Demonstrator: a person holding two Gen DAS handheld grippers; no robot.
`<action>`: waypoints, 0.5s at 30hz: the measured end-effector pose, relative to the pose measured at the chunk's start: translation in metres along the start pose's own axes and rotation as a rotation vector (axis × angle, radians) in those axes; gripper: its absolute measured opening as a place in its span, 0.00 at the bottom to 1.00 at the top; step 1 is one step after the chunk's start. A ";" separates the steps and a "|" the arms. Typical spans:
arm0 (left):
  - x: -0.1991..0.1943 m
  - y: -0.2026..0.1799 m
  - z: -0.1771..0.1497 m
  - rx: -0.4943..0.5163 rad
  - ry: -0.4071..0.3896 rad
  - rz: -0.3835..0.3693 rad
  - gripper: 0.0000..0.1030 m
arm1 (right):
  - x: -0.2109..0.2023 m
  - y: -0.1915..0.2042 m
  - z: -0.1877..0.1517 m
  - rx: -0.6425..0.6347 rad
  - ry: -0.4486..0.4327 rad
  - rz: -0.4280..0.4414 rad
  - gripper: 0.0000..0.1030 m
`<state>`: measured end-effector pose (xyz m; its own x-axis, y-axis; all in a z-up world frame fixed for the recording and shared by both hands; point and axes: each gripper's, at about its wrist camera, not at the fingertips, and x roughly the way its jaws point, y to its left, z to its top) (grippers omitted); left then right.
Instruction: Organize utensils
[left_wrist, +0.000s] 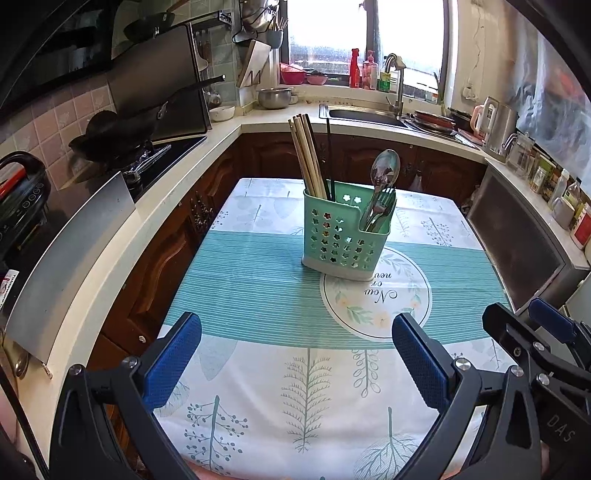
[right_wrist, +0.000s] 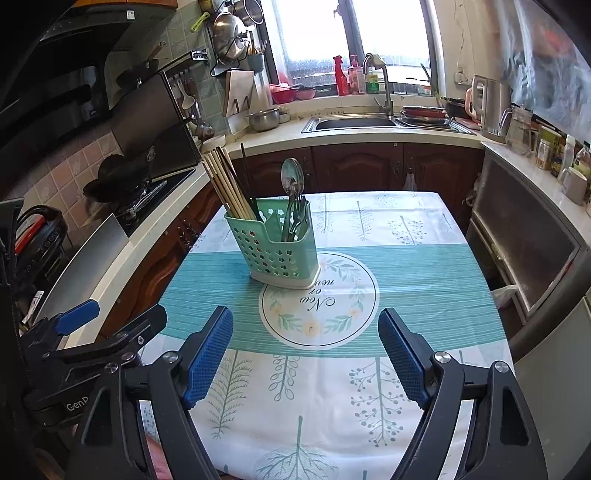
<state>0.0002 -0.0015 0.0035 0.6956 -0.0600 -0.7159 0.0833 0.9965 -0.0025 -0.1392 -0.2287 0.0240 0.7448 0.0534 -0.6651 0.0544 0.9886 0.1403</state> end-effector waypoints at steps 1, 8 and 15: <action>0.000 0.000 0.000 0.001 -0.001 0.002 0.99 | 0.003 0.000 0.001 0.001 0.000 0.001 0.80; 0.000 -0.001 -0.001 0.008 -0.001 0.010 0.99 | 0.003 0.000 0.002 0.004 0.004 0.003 0.80; 0.002 -0.001 -0.002 0.010 0.004 0.013 0.99 | 0.006 -0.001 0.002 0.007 0.007 0.004 0.80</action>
<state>-0.0002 -0.0023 0.0010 0.6941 -0.0463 -0.7184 0.0814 0.9966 0.0144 -0.1333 -0.2301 0.0217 0.7405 0.0584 -0.6696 0.0557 0.9874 0.1478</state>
